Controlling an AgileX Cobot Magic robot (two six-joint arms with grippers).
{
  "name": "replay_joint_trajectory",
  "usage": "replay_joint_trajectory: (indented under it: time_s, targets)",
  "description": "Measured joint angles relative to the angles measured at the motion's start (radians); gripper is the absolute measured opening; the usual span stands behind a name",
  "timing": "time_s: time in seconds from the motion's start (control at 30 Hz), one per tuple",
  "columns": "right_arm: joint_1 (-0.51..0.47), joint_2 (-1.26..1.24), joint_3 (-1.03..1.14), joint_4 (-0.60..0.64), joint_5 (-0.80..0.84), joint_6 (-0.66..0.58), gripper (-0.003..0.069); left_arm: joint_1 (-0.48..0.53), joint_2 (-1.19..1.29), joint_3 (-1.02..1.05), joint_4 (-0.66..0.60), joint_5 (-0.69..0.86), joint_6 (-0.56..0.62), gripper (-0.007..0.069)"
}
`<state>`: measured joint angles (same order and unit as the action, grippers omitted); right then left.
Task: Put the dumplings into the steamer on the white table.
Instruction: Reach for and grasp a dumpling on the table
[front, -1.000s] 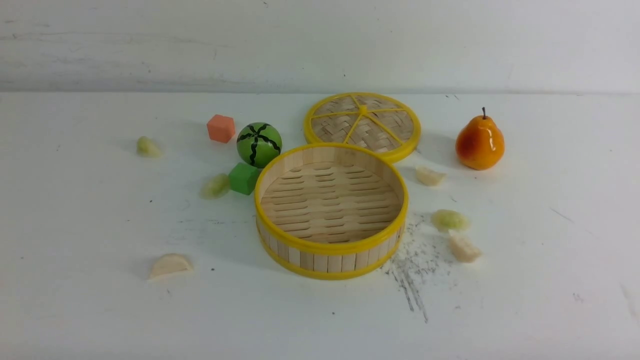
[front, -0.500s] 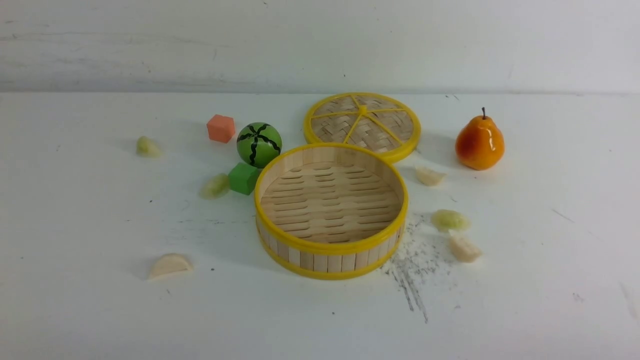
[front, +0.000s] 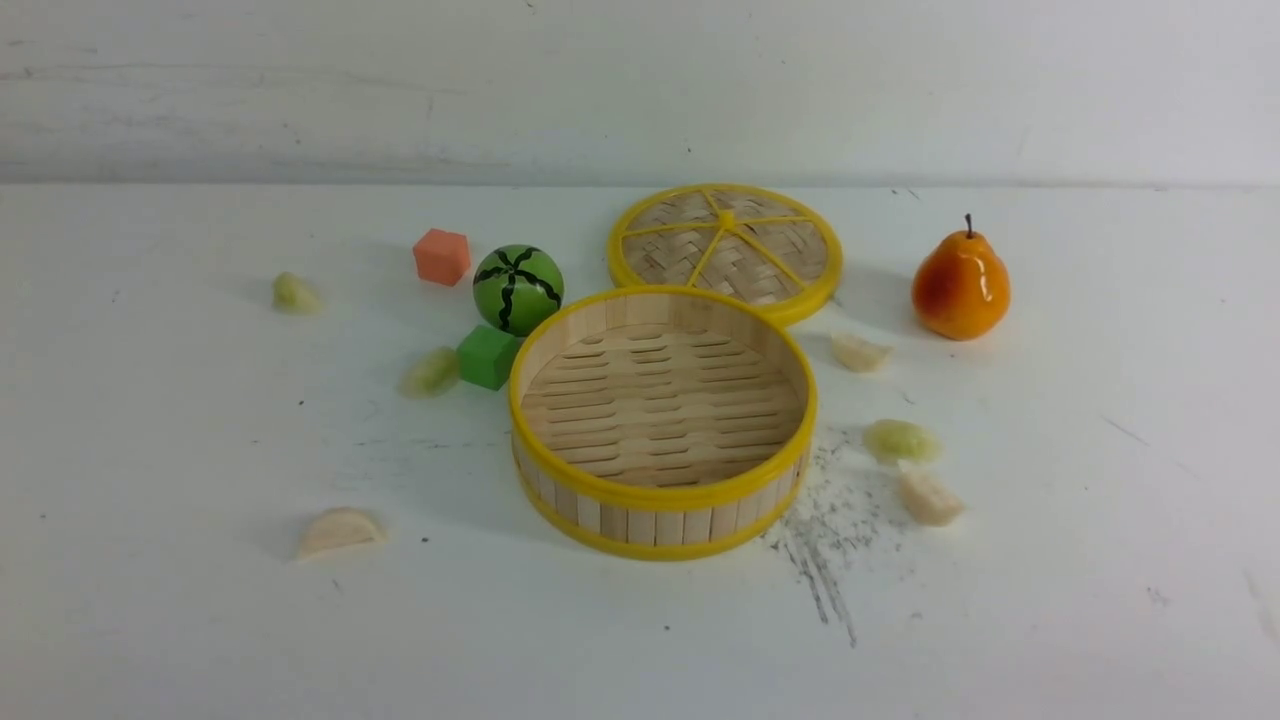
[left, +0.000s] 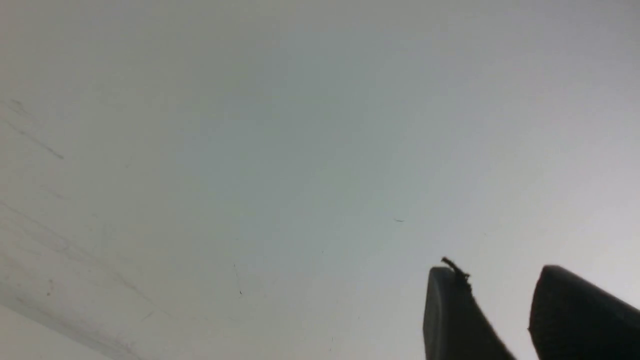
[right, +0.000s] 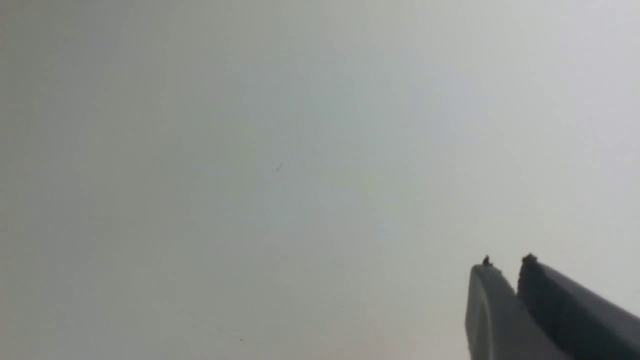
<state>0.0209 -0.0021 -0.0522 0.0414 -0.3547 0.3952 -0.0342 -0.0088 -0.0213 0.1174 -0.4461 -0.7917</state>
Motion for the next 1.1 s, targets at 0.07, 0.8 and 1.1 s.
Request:
replay_joint_trajectory:
  time_s: [0.07, 0.8, 1.1]
  targets:
    - [0.000, 0.032, -0.062, -0.019, 0.037, -0.045, -0.0015, 0.000, 0.015, -0.108, 0.000, 0.120, 0.010, 0.0180]
    - [0.059, 0.813, -0.568, 0.099, 1.008, -0.589, -0.0007, 0.000, 1.135, -0.875, -0.313, 1.226, 0.595, -0.0013]
    - [0.206, 0.975, -0.570, 0.188, 0.882, -0.757, -0.0003, 0.000, 1.536, -1.148, -0.497, 1.316, 0.927, 0.0084]
